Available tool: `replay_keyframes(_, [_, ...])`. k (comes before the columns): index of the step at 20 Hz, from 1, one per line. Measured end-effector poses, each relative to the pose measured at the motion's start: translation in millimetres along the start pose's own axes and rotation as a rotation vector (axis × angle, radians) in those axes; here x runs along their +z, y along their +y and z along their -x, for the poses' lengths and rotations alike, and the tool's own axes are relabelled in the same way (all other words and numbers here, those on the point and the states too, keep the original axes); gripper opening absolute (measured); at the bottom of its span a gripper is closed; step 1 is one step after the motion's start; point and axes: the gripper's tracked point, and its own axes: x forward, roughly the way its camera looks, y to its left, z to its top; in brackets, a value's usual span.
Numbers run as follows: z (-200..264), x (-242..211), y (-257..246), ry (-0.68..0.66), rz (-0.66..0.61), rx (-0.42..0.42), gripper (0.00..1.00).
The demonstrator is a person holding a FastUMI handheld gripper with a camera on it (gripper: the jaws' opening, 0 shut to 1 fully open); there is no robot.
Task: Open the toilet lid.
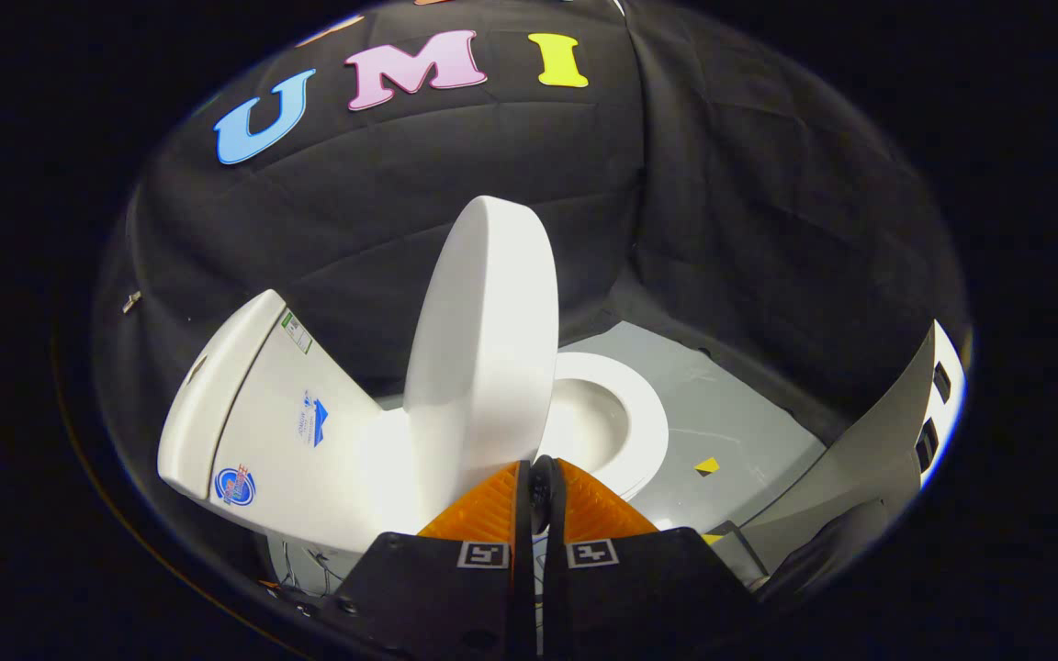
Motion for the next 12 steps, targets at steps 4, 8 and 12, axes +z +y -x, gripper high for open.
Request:
replay_keyframes(4, [15.3,5.8,28.2,-0.062,0.068,-0.033,0.08])
replay_keyframes(8, [30.5,7.6,57.0,-0.115,0.134,-0.052,0.08])
replay_keyframes(12, [41.8,7.9,85.2,-0.177,0.211,-0.071,0.08])
